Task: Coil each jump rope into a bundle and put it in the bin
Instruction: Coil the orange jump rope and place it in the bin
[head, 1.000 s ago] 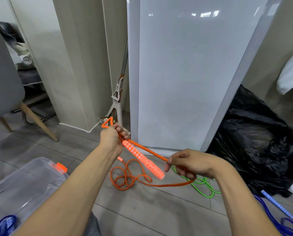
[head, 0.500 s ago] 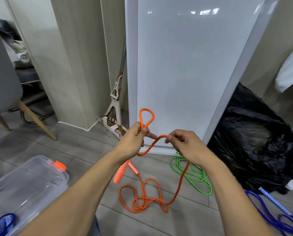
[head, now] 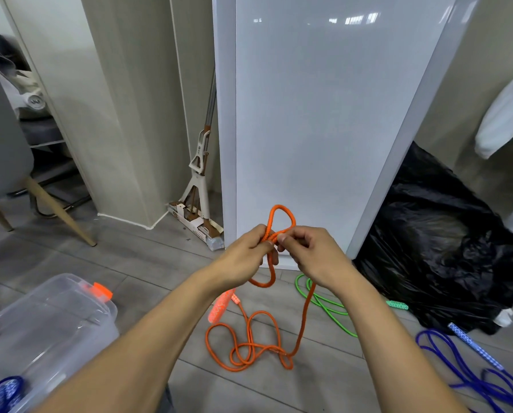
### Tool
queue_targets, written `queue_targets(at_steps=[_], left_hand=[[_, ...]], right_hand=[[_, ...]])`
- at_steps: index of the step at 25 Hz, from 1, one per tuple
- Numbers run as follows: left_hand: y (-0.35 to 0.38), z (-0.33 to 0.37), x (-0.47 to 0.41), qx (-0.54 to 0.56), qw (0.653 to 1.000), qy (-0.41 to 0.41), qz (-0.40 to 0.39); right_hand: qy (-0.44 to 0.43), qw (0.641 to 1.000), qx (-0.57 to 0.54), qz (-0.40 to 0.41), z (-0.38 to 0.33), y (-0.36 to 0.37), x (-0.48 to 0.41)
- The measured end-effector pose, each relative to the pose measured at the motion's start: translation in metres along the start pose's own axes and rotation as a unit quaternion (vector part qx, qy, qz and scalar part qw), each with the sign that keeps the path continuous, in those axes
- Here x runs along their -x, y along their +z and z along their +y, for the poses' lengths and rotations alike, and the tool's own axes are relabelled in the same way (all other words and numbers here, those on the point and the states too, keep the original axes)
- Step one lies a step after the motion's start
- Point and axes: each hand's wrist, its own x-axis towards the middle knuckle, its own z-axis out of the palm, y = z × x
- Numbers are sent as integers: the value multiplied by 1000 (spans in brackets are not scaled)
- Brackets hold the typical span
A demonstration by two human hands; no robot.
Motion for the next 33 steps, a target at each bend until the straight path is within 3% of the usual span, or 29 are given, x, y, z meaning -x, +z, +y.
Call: queue_targets(at_steps=[4,9,12,14,16,19,23,26,29,33], left_hand=[[0,3,3,65,996,-47,-31],[1,8,6,263,958,-91,-67],[-5,6,4,139,983,-118,-35],[-11,3,2,-27,994,-104,5],[-18,-3,-1,-115,984,-101,90],[-33,-17,-10,-47,957,-151,241],[-52,-26,-15,56,901,-175,392],[-53,-25,-14,98,873,-189,438],[-47,-15,-13,94,868,-181,453],[-52,-16,-16,86,853,-155,490]], right_hand=[[15,997,36,62,9,3,-5],[16,1000,-1,27,6,6,-4],[33,999,0,-17,9,3,-3],[40,998,35,-27,14,-1,-2],[59,997,52,-13,18,-7,-2],[93,995,40,-1,20,-19,-1],[116,979,165,34,20,-30,0],[130,952,246,125,21,-35,2],[122,924,299,205,19,-34,0],[76,941,233,232,12,-44,2]])
